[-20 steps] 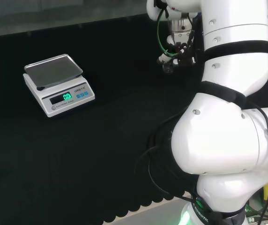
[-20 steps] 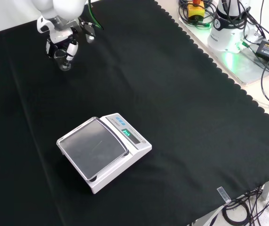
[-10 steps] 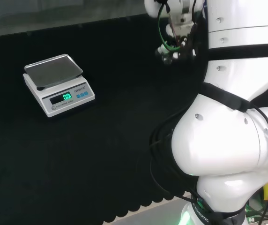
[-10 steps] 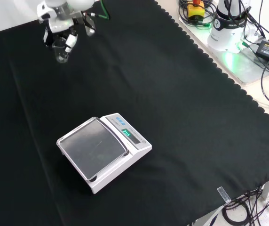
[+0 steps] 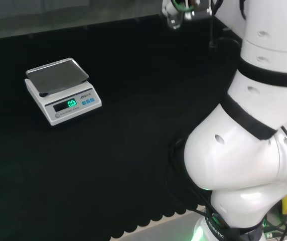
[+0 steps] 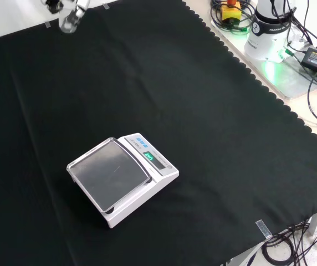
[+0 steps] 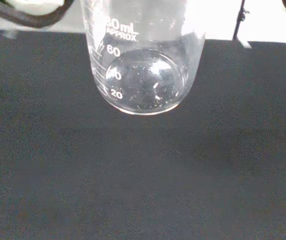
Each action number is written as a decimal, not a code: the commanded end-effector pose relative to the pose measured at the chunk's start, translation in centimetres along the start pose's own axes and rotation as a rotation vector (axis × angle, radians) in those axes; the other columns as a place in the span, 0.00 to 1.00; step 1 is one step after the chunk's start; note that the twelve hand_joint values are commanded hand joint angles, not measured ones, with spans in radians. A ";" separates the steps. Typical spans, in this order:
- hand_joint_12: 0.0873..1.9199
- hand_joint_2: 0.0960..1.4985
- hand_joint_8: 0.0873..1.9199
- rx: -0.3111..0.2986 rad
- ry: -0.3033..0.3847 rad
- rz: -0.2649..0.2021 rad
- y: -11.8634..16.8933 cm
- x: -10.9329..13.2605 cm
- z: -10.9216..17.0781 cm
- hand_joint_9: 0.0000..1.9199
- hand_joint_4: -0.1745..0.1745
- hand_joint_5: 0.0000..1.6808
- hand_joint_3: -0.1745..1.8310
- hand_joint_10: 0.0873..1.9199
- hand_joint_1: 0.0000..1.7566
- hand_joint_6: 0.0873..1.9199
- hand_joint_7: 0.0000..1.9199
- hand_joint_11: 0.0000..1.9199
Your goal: Pick up the beaker.
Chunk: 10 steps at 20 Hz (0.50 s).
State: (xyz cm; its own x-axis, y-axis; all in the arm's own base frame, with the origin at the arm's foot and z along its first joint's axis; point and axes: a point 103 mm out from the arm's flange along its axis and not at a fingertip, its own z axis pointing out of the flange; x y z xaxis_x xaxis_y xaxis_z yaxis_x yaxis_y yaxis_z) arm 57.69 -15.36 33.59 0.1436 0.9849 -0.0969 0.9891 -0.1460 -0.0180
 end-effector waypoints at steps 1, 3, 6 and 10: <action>0.33 0.43 0.26 0.126 0.001 -0.268 -8.6 10.4 -8.6 1.00 0.00 0.71 0.42 0.05 0.68 0.40 0.84 0.82; 0.33 0.42 0.26 0.135 -0.002 -0.304 -9.9 12.4 -9.4 1.00 0.00 0.71 0.42 0.06 0.68 0.40 0.84 0.82; 0.33 0.42 0.26 0.128 0.002 -0.335 -11.6 15.0 -10.6 1.00 0.00 0.70 0.43 0.07 0.68 0.41 0.84 0.82; 0.33 0.42 0.26 0.109 -0.007 -0.390 -13.5 18.5 -11.5 1.00 0.00 0.70 0.44 0.07 0.68 0.41 0.84 0.81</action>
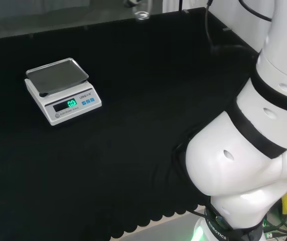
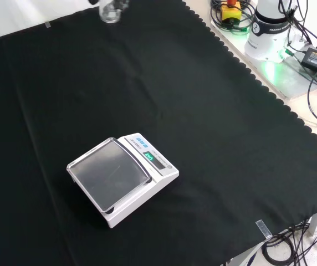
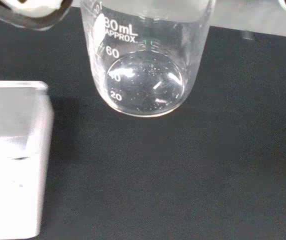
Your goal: Pick up the beaker.
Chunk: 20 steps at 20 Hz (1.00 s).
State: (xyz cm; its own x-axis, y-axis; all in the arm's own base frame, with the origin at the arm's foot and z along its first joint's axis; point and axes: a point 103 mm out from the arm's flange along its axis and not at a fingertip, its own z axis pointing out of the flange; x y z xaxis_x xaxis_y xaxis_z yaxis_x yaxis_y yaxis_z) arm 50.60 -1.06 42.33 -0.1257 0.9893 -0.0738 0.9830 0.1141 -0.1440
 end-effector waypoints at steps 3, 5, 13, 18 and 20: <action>0.33 0.42 0.26 -0.005 -0.024 -0.165 -2.9 10.6 -1.1 1.00 0.00 0.70 0.44 0.07 0.68 0.42 0.84 0.81; 0.33 0.42 0.26 -0.002 -0.023 -0.193 -2.8 12.8 -0.7 1.00 0.00 0.70 0.44 0.07 0.68 0.42 0.84 0.81; 0.34 0.42 0.26 0.027 -0.034 -0.287 -1.2 18.6 0.9 1.00 0.00 0.70 0.44 0.08 0.68 0.42 0.85 0.81; 0.34 0.41 0.26 0.026 -0.022 -0.307 -0.5 20.7 1.0 1.00 0.00 0.70 0.44 0.09 0.67 0.42 0.85 0.81; 0.34 0.41 0.26 0.029 -0.028 -0.317 -0.5 21.2 1.0 1.00 0.00 0.70 0.44 0.09 0.67 0.42 0.85 0.81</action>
